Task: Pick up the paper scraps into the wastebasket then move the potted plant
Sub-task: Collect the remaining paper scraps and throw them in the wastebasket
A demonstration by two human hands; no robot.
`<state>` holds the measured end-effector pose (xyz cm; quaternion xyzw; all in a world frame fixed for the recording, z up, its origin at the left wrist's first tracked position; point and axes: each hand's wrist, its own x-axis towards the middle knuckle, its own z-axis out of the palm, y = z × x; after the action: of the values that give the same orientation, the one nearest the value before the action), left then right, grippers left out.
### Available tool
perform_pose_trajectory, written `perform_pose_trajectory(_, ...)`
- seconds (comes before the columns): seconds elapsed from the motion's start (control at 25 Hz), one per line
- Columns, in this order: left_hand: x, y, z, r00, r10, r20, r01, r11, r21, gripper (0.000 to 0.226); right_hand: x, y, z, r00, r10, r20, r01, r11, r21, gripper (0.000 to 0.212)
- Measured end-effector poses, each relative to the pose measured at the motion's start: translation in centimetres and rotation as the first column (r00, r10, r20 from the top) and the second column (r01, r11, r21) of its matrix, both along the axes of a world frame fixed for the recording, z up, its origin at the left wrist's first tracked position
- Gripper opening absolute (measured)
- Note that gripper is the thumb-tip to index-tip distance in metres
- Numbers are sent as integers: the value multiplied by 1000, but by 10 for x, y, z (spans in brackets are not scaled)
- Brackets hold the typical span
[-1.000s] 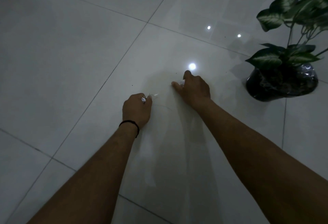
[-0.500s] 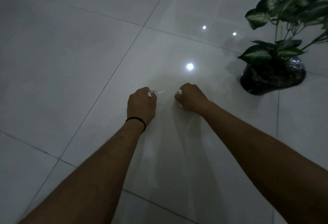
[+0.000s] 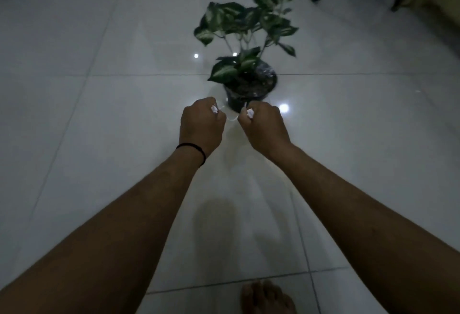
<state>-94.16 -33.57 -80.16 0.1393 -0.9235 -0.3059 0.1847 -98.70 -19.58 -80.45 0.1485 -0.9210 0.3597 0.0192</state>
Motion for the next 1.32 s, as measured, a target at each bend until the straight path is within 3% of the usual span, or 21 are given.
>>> perform_pose_trajectory(0.2, -14, 98, 60, 979, -192, -76, 198, 977, 81, 43, 12, 100, 57, 974, -213, -78, 212, 977, -29, 31)
perform_pose_trajectory(0.4, 0, 181, 147, 915, -374, -149, 382, 924, 25, 41, 60, 198, 160, 934, -318, -161, 325, 946, 14, 30)
perform_pose_trajectory(0.6, 26, 297, 256, 772, -541, -335, 579, 815, 18, 42, 114, 313, 285, 851, -371, -373, 452, 877, 159, 34)
perform_pose_trajectory(0.72, 45, 370, 303, 700, -602, -385, 656, 754, 15, 43, 137, 378, 326, 797, -426, -427, 526, 838, 146, 38)
perform_pose_trajectory(0.92, 54, 511, 316, 601, -692, -401, 745, 666, -33, 39, 166, 496, 319, 680, -549, -487, 679, 722, 135, 41)
perform_pose_trajectory(1.16, 77, 688, 283, 516, -779, -355, 832, 555, -8, 35, 220, 668, 260, 610, -697, -376, 781, 610, 136, 29)
perform_pose_trajectory(1.32, 78, 790, 260, 490, -802, -341, 855, 518, 9, 42, 213, 775, 234, 508, -785, -355, 853, 515, 83, 29)
